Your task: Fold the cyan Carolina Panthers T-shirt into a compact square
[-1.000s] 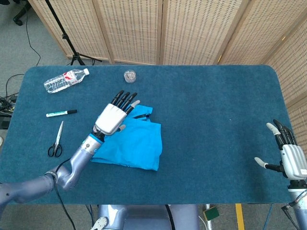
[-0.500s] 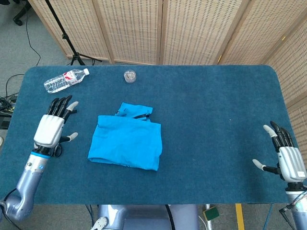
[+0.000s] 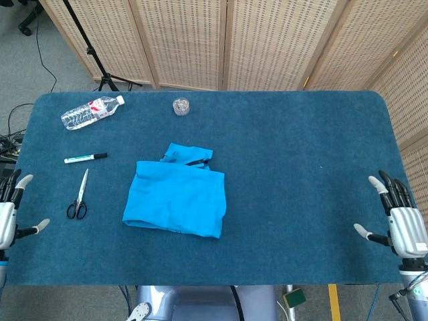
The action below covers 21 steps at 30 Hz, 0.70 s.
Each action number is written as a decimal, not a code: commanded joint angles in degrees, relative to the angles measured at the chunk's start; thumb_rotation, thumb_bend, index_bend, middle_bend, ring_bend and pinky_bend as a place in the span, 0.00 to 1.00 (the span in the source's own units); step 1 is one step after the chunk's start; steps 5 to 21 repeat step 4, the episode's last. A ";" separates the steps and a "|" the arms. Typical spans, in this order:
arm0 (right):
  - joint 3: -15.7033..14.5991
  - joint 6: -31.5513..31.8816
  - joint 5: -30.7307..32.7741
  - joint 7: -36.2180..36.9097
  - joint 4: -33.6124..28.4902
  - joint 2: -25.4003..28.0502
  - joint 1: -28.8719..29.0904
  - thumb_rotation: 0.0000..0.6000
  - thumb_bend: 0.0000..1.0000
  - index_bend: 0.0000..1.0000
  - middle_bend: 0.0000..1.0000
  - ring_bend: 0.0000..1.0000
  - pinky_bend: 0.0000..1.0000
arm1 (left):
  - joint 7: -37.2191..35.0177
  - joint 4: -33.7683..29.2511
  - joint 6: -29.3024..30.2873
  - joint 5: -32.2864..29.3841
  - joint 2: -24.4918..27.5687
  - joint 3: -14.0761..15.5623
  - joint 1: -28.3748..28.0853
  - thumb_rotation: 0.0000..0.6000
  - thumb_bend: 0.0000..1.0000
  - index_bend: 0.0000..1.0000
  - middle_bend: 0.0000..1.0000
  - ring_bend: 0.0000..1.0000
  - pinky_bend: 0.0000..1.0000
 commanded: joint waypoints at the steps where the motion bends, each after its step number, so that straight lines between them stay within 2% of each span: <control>1: 0.90 2.34 0.54 -5.02 0.84 -1.30 -0.63 1.00 0.00 0.00 0.00 0.00 0.00 | 0.26 -0.47 -0.54 0.06 0.88 0.24 0.54 1.00 0.00 0.00 0.00 0.00 0.00; 4: 1.12 3.49 0.83 -7.59 0.40 -1.98 -1.14 1.00 0.00 0.00 0.00 0.00 0.00 | 1.31 -0.67 -0.59 0.28 1.19 -0.14 0.98 1.00 0.00 0.00 0.00 0.00 0.00; 21: 1.12 3.49 0.83 -7.59 0.40 -1.98 -1.14 1.00 0.00 0.00 0.00 0.00 0.00 | 1.31 -0.67 -0.59 0.28 1.19 -0.14 0.98 1.00 0.00 0.00 0.00 0.00 0.00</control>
